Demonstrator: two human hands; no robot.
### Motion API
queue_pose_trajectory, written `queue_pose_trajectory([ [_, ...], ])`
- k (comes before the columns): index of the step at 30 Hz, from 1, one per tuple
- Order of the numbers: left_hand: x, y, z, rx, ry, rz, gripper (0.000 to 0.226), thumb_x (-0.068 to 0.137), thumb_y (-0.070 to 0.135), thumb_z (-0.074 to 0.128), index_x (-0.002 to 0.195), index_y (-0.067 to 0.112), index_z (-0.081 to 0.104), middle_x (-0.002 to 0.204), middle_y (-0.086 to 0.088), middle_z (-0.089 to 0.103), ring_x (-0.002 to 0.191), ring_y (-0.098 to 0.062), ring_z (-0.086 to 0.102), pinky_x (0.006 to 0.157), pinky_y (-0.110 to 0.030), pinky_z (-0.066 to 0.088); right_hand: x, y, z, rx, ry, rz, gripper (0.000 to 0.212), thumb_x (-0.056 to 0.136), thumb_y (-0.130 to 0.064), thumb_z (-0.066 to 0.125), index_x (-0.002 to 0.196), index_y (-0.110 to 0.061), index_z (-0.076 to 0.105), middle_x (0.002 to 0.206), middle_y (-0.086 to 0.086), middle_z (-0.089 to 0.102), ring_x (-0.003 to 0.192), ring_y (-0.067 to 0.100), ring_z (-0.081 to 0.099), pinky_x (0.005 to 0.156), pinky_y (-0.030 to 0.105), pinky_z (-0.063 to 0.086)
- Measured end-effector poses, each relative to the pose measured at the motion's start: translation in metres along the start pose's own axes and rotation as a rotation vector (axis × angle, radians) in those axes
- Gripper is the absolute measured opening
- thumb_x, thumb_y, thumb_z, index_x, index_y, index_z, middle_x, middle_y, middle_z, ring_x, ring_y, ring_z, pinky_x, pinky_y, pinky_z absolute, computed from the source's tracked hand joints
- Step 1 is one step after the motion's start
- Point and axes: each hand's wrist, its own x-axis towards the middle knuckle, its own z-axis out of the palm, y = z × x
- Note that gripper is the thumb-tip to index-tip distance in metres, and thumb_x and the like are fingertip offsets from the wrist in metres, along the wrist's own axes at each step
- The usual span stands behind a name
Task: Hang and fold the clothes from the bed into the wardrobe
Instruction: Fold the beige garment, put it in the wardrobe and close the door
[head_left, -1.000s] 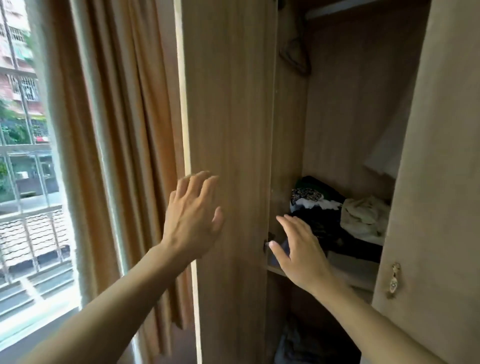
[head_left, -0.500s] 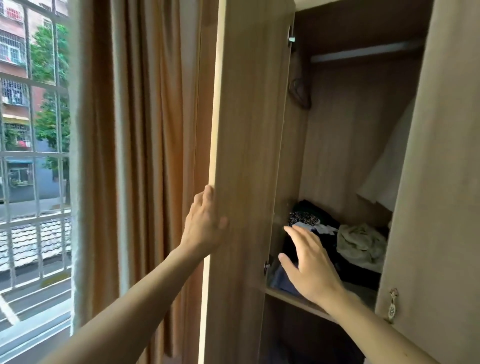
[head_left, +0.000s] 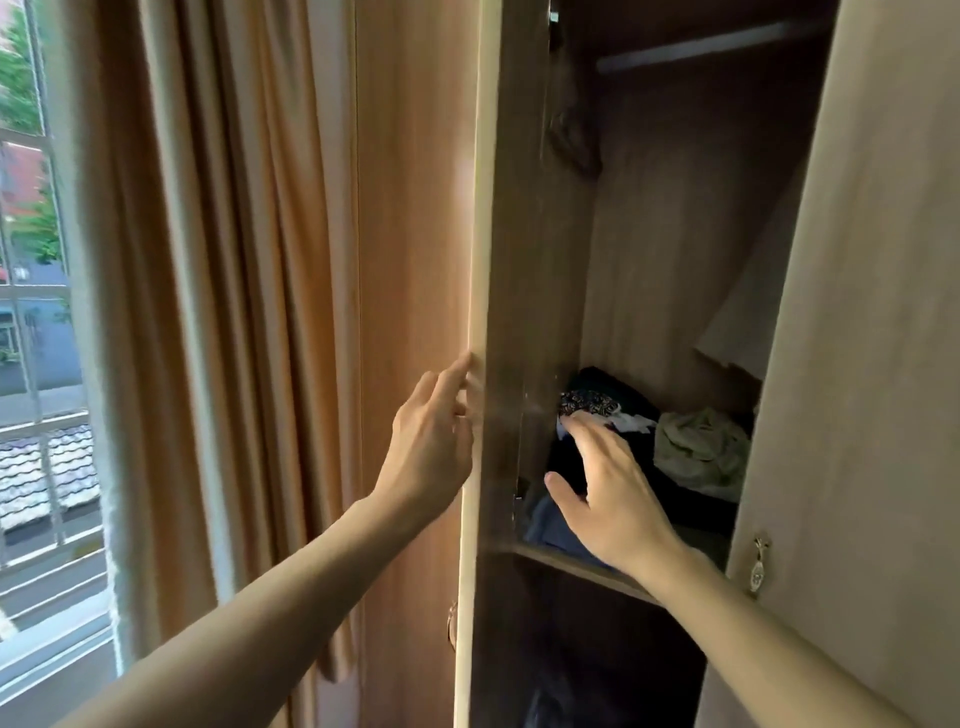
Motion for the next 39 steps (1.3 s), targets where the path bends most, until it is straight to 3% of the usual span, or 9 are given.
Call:
queue_pose_trajectory([
  [3,0.000,0.010,0.021,-0.054,-0.064,0.095,0.070,0.090,0.010,0.069,0.149,0.030,0.037,0.117,0.006,0.058,0.085,0.001,0.059,0.075,-0.001,0.048,-0.009,0.004,0.004,0.024,-0.049,0.007,0.074,0.095,-0.040,0.059,0.156,-0.021,0.021,0.160,-0.005,0.027,0.149,0.010,0.018,0.121,0.033,0.024],
  [8,0.005,0.031,0.054,-0.088,-0.136,0.186,0.069,0.095,0.018,0.064,0.152,0.039,0.031,0.145,0.010,0.047,0.115,-0.008,0.056,0.095,-0.016,0.049,-0.029,0.021,0.004,-0.059,-0.126,0.003,0.095,0.085,-0.049,0.069,0.154,-0.037,0.005,0.161,-0.011,0.019,0.148,0.011,0.022,0.114,0.032,0.030],
  [12,0.012,0.053,0.082,-0.074,-0.196,0.227,0.073,0.094,0.001,0.058,0.152,0.038,0.031,0.153,0.012,0.039,0.137,-0.013,0.038,0.105,-0.008,0.019,-0.041,0.041,-0.004,-0.105,-0.078,0.101,0.096,0.083,-0.055,0.069,0.150,-0.044,0.002,0.157,-0.014,0.025,0.143,0.014,0.035,0.106,0.036,0.041],
  [18,0.024,0.075,0.139,-0.020,-0.355,0.205,0.074,0.098,0.005,0.052,0.156,0.038,0.019,0.163,0.019,0.014,0.150,-0.013,0.018,0.110,-0.021,0.010,-0.039,0.087,-0.030,-0.153,-0.074,0.237,0.092,0.084,-0.052,0.069,0.151,-0.032,0.009,0.155,-0.006,0.030,0.138,0.018,0.043,0.104,0.033,0.044],
  [20,0.028,0.080,0.158,0.013,-0.379,0.222,0.073,0.098,0.009,0.053,0.155,0.038,0.019,0.164,0.017,0.011,0.150,-0.015,0.018,0.109,-0.022,0.014,-0.037,0.104,-0.036,-0.197,-0.083,0.258,0.095,0.086,-0.052,0.066,0.154,-0.026,0.005,0.160,-0.001,0.020,0.143,0.021,0.035,0.109,0.035,0.041],
  [22,0.032,0.085,0.175,0.031,-0.384,0.242,0.075,0.097,0.009,0.054,0.156,0.038,0.017,0.165,0.015,0.009,0.150,-0.018,0.018,0.106,-0.022,0.018,-0.035,0.121,-0.040,-0.285,-0.117,0.247,0.101,0.089,-0.054,0.062,0.154,-0.023,-0.009,0.165,0.004,-0.001,0.151,0.027,0.013,0.117,0.040,0.030],
  [26,0.041,0.091,0.206,0.055,-0.390,0.272,0.077,0.097,0.017,0.058,0.156,0.041,0.014,0.165,0.014,0.006,0.151,-0.018,0.019,0.107,-0.026,0.034,-0.025,0.161,-0.038,-0.356,-0.125,0.253,0.109,0.092,-0.058,0.053,0.147,-0.021,-0.033,0.150,0.001,-0.042,0.149,0.027,-0.018,0.123,0.045,0.009],
  [33,0.057,0.092,0.250,0.217,-0.425,0.342,0.087,0.091,0.024,0.065,0.156,0.040,0.010,0.166,0.009,0.006,0.147,-0.023,0.029,0.094,-0.029,0.051,-0.010,0.229,-0.029,-0.360,-0.034,0.210,0.112,0.094,-0.057,0.049,0.134,-0.025,-0.050,0.144,-0.004,-0.054,0.143,0.024,-0.033,0.123,0.046,-0.001],
  [39,0.063,0.089,0.280,0.298,-0.402,0.365,0.096,0.081,0.013,0.071,0.157,0.033,0.016,0.166,0.001,0.015,0.148,-0.027,0.024,0.102,-0.040,0.047,0.000,0.261,-0.033,-0.374,0.017,0.163,0.100,0.096,-0.062,0.039,0.140,-0.021,-0.042,0.154,0.002,-0.043,0.145,0.024,-0.033,0.123,0.044,0.001],
])
